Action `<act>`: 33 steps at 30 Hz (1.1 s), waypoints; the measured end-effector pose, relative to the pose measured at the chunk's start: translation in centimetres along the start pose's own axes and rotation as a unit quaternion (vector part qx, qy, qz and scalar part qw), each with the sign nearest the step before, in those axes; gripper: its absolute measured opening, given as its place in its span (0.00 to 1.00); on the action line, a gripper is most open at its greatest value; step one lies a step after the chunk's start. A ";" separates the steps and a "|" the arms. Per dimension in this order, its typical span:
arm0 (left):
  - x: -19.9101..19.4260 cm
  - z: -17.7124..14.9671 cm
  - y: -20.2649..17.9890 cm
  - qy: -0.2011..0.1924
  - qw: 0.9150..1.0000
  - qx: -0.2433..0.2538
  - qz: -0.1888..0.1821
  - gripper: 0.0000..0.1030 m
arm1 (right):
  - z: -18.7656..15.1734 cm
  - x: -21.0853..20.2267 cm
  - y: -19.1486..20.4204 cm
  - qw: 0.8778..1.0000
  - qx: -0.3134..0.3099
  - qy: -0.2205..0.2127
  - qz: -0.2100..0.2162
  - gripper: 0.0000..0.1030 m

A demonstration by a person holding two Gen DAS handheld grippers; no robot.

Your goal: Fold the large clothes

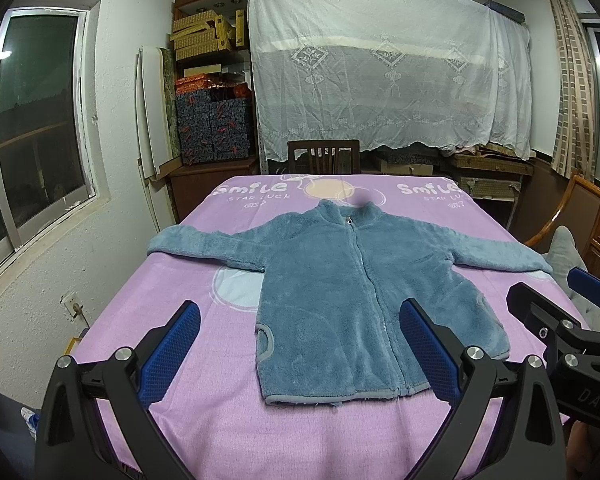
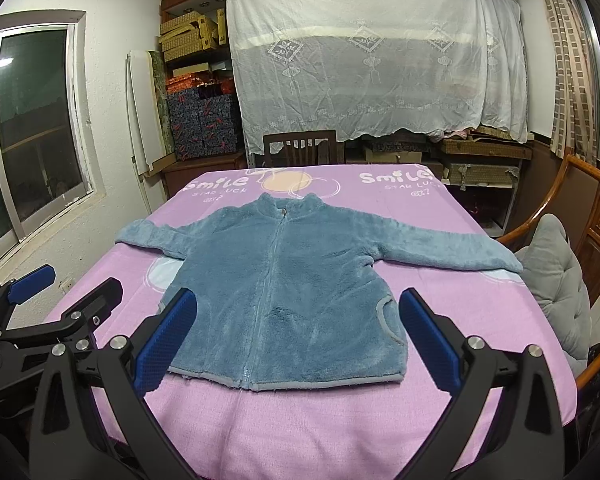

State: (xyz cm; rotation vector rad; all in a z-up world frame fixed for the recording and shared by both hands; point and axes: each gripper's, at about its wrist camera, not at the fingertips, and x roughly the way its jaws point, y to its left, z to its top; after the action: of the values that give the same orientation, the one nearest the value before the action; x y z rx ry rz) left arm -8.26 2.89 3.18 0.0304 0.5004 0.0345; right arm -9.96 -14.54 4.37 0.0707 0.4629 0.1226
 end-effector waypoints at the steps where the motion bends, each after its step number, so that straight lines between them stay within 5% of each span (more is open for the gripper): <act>1: 0.0 0.0 0.0 0.000 1.000 0.000 0.000 0.97 | 0.1 -0.1 0.0 1.000 0.000 0.000 0.000 0.96; 18: 1.3 -0.6 0.8 0.014 1.000 0.008 0.000 0.97 | -0.6 1.4 -0.5 1.000 0.008 0.017 0.007 0.96; 21: 3.5 -1.0 2.0 0.044 0.999 -0.004 0.001 0.97 | -0.8 2.7 -1.6 0.998 0.014 0.057 0.009 0.96; 23: 5.6 -1.2 3.2 0.074 0.997 -0.020 -0.010 0.97 | -1.4 4.3 -3.5 0.987 0.020 0.158 -0.005 0.96; 24: 6.6 -1.4 3.7 0.088 0.996 -0.027 -0.014 0.97 | -1.7 4.9 -4.5 0.985 0.031 0.167 -0.010 0.96; 25: 7.5 -1.5 4.1 0.101 0.994 -0.034 -0.017 0.97 | -1.9 5.3 -5.7 0.971 0.036 0.234 -0.024 0.96; 29: 11.3 -2.5 4.9 0.146 0.988 -0.044 -0.030 0.97 | -2.6 7.3 -9.6 0.977 0.064 0.197 -0.039 0.96; 33: 14.1 -3.3 4.6 0.174 0.984 -0.034 -0.030 0.91 | -5.1 9.9 -11.9 0.973 0.102 0.205 -0.027 0.96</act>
State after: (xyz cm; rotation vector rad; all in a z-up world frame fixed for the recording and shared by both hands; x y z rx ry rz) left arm 2.40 8.11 -6.33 -0.0597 0.8494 -0.0023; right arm -2.27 -24.83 -5.64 0.2371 0.8903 0.0355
